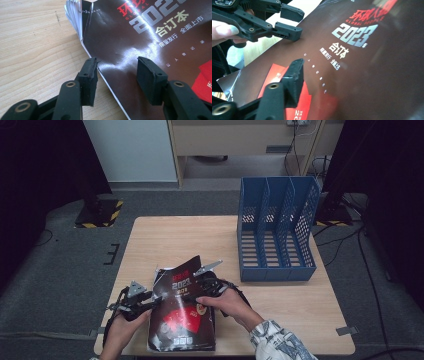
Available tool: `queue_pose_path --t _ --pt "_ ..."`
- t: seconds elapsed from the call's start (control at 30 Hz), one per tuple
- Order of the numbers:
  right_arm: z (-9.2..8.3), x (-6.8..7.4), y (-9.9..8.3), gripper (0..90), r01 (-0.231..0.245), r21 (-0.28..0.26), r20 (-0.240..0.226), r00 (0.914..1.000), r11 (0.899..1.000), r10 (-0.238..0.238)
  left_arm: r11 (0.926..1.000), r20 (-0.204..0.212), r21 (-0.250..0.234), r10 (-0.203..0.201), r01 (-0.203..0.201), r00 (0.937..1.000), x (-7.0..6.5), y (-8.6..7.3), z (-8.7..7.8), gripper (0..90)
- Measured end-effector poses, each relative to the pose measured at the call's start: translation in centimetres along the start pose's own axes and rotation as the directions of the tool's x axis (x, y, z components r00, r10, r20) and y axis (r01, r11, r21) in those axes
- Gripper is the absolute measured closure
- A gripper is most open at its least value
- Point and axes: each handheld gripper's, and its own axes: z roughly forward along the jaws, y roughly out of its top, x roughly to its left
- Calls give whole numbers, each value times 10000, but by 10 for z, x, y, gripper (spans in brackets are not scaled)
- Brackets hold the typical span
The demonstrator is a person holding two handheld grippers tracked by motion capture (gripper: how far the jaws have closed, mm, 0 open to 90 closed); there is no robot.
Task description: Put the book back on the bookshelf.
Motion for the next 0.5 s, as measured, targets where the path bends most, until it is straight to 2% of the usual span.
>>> queue_pose_path --t 0.03,0.07,0.17,0.2,0.37,0.5 --pt "-1 -1 0 543 -36 1 68 10000 10000 36 10000 -18 1 -3 3 10000 0 0 0 504" --pt "-1 -1 0 543 -36 1 68 10000 10000 36 10000 -18 1 -3 3 10000 0 0 0 501" --pt "-3 -2 -1 638 -100 -46 175 9998 9999 100 10000 -119 -12 29 -29 9999 -1 0 0 487" --pt "-3 -2 -1 638 -100 -46 175 9998 9999 100 10000 -119 -12 29 -29 9999 -1 0 0 482" --pt "-7 -4 -1 771 -397 -324 117 9991 9987 401 9999 -233 -29 104 -104 9997 -1 0 0 467" --pt "-9 -4 0 794 -488 -582 -13 9988 9971 488 9999 -326 -31 120 -121 9994 -2 1 0 456"
